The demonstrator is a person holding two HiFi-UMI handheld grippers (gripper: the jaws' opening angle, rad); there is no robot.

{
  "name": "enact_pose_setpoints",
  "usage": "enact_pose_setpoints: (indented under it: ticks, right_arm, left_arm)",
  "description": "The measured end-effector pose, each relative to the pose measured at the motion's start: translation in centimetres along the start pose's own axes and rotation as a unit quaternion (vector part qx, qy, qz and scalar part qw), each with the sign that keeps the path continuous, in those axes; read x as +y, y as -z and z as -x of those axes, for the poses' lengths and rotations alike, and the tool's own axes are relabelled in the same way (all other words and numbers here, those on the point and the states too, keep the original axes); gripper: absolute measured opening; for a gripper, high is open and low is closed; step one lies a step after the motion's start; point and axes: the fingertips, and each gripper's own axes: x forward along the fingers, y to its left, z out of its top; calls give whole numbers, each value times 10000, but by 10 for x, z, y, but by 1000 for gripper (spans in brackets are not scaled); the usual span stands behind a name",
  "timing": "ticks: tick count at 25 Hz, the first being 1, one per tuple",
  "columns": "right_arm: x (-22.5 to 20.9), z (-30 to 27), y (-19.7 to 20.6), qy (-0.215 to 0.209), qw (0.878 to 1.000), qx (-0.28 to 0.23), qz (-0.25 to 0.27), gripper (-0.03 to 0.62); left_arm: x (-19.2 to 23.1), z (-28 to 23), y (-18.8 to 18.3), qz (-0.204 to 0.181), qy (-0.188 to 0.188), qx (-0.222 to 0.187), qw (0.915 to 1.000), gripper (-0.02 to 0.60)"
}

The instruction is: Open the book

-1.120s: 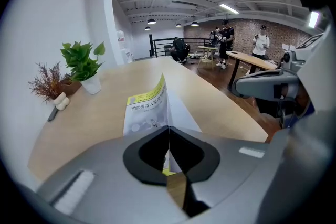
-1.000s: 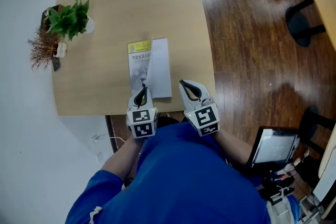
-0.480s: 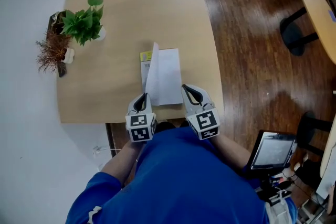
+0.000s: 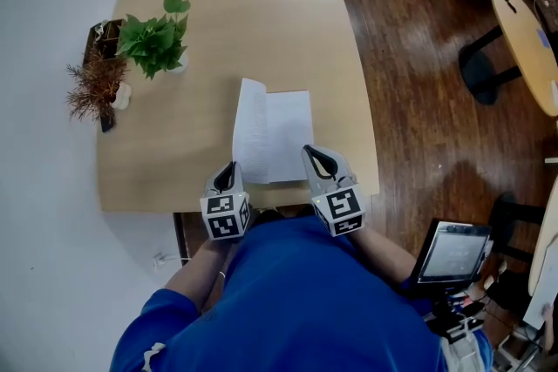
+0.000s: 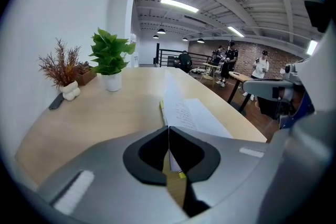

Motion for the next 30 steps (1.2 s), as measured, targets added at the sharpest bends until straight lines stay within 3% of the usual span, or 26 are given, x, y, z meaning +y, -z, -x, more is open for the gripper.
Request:
enact_pose_setpoints:
  ticks: [30]
  right_arm:
    - [53, -36, -8, 26, 9997, 208, 106, 3]
  left_arm:
    - [101, -4, 53, 329, -409, 500, 9974, 20]
